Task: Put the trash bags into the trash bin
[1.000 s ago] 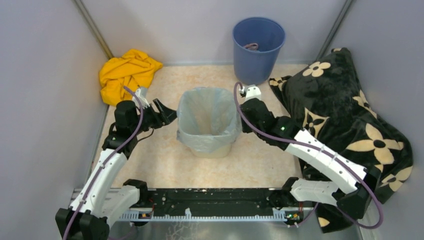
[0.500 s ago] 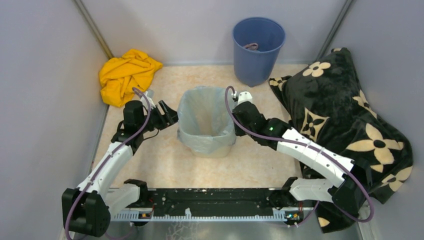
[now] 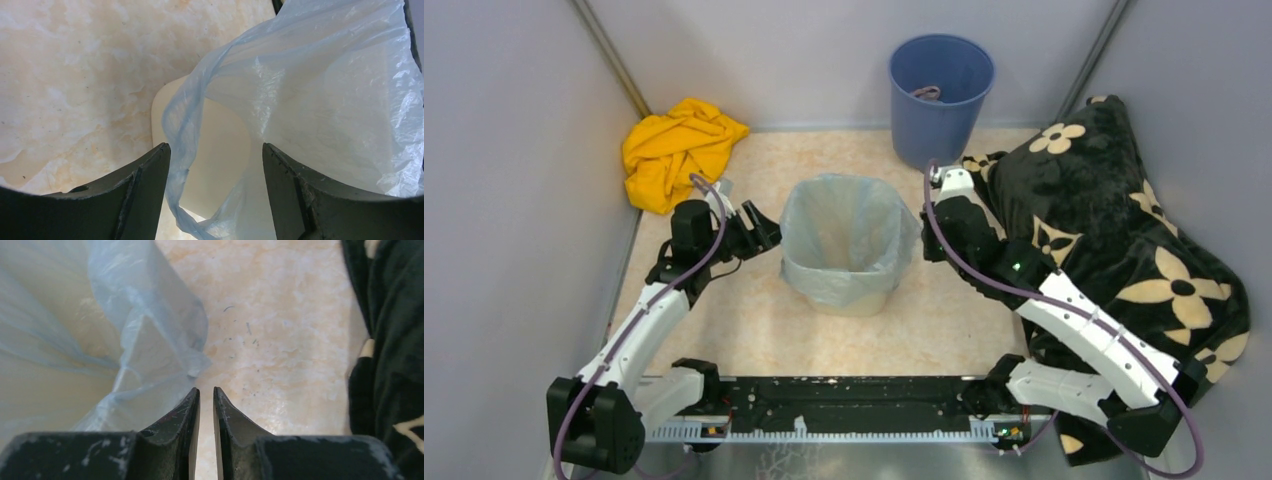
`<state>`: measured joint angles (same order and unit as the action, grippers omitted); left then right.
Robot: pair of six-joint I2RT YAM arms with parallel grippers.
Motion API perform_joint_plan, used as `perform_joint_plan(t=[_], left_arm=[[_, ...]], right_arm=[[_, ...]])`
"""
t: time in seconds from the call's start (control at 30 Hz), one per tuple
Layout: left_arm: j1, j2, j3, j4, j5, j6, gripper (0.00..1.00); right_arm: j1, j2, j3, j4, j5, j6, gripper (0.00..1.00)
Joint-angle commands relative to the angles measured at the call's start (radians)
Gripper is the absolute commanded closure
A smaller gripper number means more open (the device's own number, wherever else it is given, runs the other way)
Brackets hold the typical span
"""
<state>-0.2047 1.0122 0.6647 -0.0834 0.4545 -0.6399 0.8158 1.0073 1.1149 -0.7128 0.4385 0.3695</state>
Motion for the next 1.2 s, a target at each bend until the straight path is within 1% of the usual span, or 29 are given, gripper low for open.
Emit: perform_joint_plan(t=[0.0,0.1,0.23,0.4,0.5,0.7,0.8,0.87,0.93,1.03,1.07,1.17], left_arm=[[-0.004,-0.023,0.045,-0.046,-0.057,0.035,0.25],[-0.004,-0.036,0.031,-0.038,-0.090,0.033,0.25],[-0.004,-0.026,0.024,-0.020,-0.097,0.029,0.25],[-0.004,0.009,0.033,0.020,-0.088,0.018,0.25],[-0.004,0.052,0.039,0.064,-0.070,0.010,0.25],[-0.004,0.141,0.057,0.145,0.011,-0.029,0.26],[-0.004,0.148,0.066,0.135,-0.005,-0.019,0.27],[-0.004,0.129,0.069,0.112,-0.043,0.001,0.26],[-0.004,0.101,0.073,0.061,-0.091,0.017,0.25],[-0.004,0.031,0.091,-0.070,-0.208,0.013,0.21],[-0.004,-0.014,0.082,-0.098,-0.235,0.011,0.20],[-0.004,-0.130,0.045,-0.132,-0.282,0.011,0.19]], right_arm=[[-0.073,-0.034,0.001,0.001,0.047,-0.017,0.83],[-0.137,-0.032,-0.035,0.088,0.034,-0.033,0.84],[-0.198,0.019,-0.047,0.194,-0.068,-0.038,0.84],[-0.197,0.103,-0.038,0.285,-0.229,-0.039,0.88],[-0.181,0.131,-0.036,0.321,-0.274,-0.052,0.88],[-0.170,0.169,-0.027,0.335,-0.340,-0.077,0.87],[-0.170,0.159,-0.028,0.300,-0.281,-0.081,0.86],[-0.172,0.142,-0.023,0.264,-0.166,-0.086,0.83],[-0.190,0.127,-0.017,0.241,-0.092,-0.092,0.79],[-0.242,0.129,0.006,0.214,-0.083,-0.101,0.76],[-0.260,0.135,0.013,0.210,-0.088,-0.104,0.75],[-0.314,0.162,0.029,0.224,-0.097,-0.111,0.66]])
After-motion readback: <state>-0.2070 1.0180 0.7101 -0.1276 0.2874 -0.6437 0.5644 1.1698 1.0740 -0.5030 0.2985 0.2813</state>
